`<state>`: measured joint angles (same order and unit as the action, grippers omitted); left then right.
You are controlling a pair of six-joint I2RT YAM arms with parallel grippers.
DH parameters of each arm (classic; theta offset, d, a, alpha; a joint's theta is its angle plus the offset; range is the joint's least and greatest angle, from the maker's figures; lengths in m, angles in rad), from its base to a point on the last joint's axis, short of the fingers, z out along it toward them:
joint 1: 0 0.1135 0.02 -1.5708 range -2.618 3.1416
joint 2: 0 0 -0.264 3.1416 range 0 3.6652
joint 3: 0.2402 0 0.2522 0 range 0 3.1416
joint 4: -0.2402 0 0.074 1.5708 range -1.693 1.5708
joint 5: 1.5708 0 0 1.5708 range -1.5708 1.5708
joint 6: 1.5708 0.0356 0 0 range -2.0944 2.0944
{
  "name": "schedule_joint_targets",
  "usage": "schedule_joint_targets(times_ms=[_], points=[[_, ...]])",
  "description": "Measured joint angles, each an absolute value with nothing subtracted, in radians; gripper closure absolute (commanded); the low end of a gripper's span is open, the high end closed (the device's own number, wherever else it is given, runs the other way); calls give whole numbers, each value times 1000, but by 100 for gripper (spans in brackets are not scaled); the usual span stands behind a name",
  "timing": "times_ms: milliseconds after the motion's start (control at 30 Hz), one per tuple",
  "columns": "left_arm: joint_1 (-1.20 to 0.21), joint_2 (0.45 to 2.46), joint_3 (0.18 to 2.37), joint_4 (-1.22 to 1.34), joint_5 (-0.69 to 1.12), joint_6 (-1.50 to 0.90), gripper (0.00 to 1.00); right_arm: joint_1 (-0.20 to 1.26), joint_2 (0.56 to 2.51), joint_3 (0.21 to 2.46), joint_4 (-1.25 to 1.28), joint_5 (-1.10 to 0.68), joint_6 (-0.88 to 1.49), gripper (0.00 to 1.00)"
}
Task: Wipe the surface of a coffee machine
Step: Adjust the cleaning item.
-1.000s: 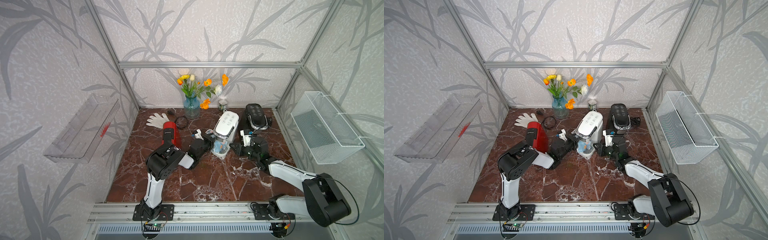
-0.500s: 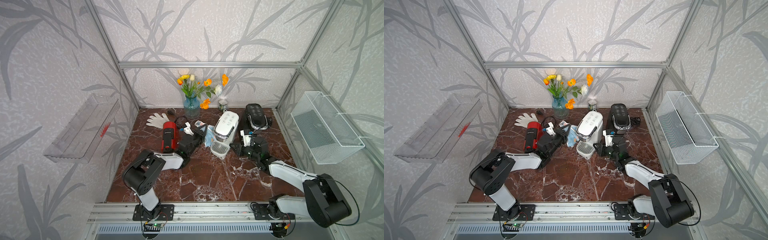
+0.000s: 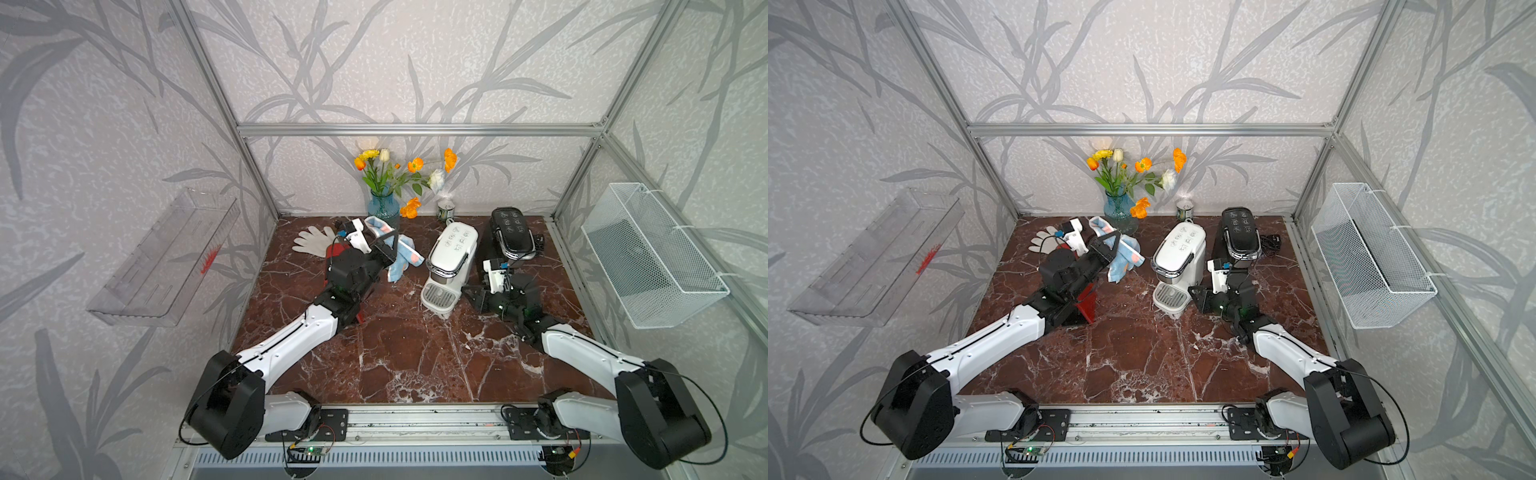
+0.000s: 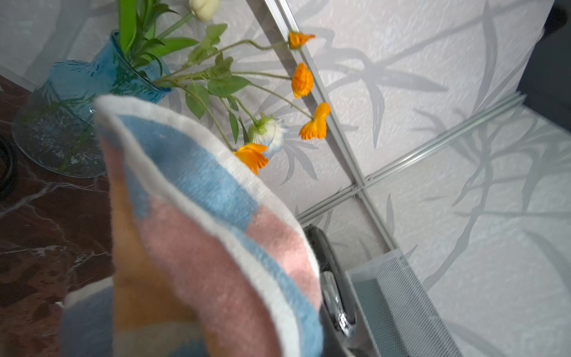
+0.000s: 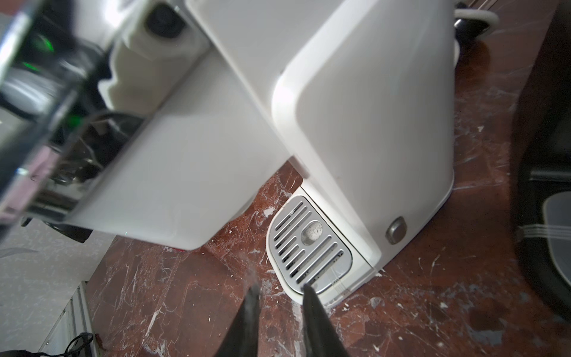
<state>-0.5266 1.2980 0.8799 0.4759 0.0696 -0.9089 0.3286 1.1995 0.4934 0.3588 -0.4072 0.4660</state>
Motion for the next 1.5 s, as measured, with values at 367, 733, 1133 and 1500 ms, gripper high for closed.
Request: schedule_joint_targets(times_ms=[367,733,1133,1500], points=[[-527,1361,1068,312,445,-667,100,340,976,670,178,-537,475,53],[-522,1448,1086,427,759,-767,100,493,1160,836,291,-744,497,23],[-521,1447,1097,503,878,-841,100,549,1216,876,299,-706,491,18],[-521,1447,1097,547,896,-886,100,550,1173,872,304,-593,481,13]])
